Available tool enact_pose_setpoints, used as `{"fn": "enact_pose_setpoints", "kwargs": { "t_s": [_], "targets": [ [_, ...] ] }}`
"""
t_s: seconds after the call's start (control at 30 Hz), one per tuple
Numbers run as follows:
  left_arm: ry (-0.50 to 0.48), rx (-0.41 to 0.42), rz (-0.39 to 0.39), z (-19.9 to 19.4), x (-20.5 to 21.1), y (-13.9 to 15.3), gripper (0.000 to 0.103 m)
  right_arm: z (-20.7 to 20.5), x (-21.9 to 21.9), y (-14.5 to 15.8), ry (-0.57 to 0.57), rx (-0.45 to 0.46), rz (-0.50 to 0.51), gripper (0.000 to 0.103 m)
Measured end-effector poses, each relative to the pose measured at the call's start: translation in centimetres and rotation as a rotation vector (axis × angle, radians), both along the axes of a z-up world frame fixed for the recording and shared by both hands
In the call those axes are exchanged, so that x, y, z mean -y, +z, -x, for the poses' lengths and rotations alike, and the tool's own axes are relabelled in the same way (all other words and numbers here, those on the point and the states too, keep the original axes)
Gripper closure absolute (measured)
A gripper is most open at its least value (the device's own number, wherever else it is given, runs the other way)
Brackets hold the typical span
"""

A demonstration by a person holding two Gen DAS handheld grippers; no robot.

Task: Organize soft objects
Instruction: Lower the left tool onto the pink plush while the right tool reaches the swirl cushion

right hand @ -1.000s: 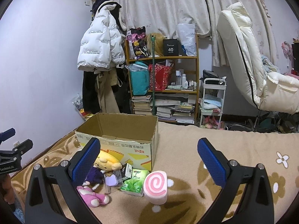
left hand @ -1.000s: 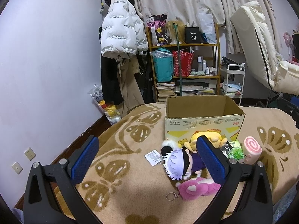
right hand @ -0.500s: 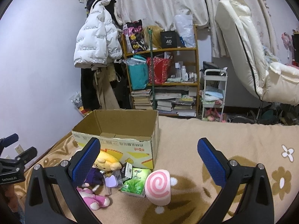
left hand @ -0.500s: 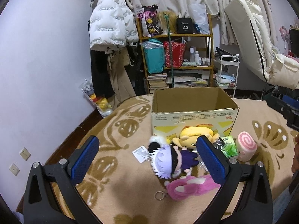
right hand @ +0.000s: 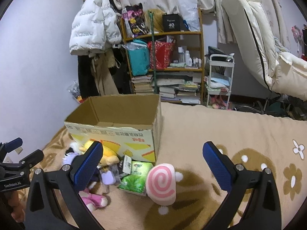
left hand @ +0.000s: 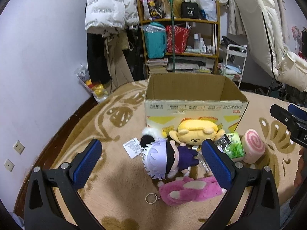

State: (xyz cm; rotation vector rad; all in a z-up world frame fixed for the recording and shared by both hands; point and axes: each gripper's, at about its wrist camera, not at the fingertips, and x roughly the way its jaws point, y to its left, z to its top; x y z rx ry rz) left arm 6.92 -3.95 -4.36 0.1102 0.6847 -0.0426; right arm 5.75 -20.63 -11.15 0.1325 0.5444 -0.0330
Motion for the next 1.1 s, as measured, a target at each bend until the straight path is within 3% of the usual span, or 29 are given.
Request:
{"fn": "enact_pose_setpoints", "kwargs": {
  "t_s": [0.57,0.9,0.97,1.1],
  "targets": [
    [-0.023,-0.255,0.049,-3.0,0.7,-6.1,0.001,-2.7,1.9,-3.7,-0.028,-0.15,-0.082,0.0],
    [-0.068,-0.426,0.062,-4.3,1.5,-9.7,0.001,-4.9,1.2,-7.0,-0.01,-0.293,-0.051,0.0],
    [-0.072,-0.447,0.054,-4.5,1.8,-10.2,0.001,-5.3,1.4,-7.7,-0.009,-0.323,-0.067,0.012],
    [-0.061,-0.487,0.049,-4.8,2.1,-11.3,0.001,-5.8,2.5,-8.9,-0.035,-0.374,-0.108,0.02]
  ]
}}
